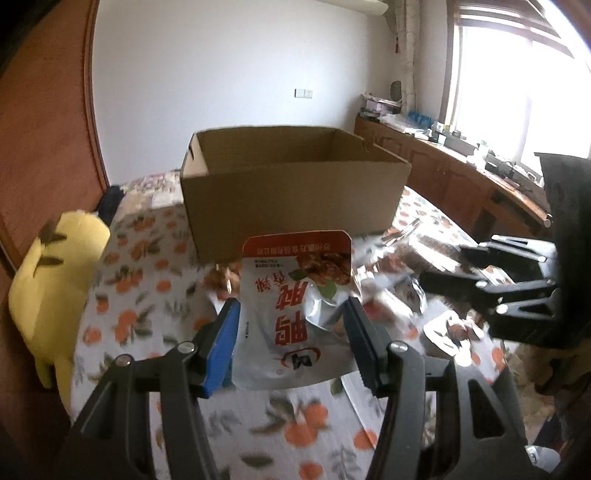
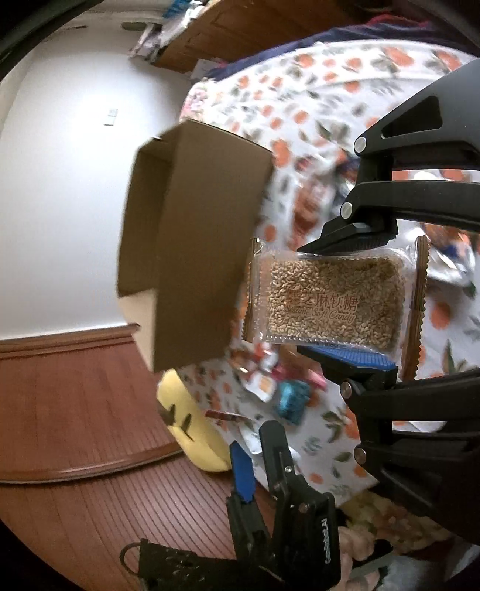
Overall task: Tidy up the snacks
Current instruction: 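Lift both held snacks and carry them over the cardboard box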
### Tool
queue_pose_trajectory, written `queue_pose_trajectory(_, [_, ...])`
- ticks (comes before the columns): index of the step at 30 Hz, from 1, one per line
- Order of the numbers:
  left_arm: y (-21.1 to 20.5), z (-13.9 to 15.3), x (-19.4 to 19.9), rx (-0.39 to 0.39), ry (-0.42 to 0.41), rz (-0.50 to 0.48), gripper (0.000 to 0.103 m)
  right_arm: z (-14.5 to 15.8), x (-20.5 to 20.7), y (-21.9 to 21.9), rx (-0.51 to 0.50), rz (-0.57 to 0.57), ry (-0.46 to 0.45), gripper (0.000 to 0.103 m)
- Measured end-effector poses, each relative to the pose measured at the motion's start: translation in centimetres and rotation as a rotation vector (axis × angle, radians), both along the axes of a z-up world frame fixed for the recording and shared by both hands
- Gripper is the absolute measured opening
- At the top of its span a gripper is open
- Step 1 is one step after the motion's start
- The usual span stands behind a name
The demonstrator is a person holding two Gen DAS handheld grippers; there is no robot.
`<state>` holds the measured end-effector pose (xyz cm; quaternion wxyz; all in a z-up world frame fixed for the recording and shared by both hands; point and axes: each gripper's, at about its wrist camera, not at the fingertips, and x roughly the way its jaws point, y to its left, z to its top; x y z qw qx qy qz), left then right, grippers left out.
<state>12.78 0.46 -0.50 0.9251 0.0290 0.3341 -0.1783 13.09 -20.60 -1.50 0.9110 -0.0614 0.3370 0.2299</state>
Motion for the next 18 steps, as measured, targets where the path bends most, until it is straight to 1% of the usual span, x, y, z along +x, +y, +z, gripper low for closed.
queue_pose_trajectory(11, [-0.4, 3.5, 7.4, -0.014, -0.061, -0.025, 0.057, 4.1, 6.6, -0.8, -0.035, -0.02, -0.087, 0.044])
queue_pose_trajectory(18, [-1.0, 5.3, 11.9, -0.011, -0.092, -0.033, 0.057, 6.0, 11.0, -0.4, -0.043, -0.022, -0.11, 0.044])
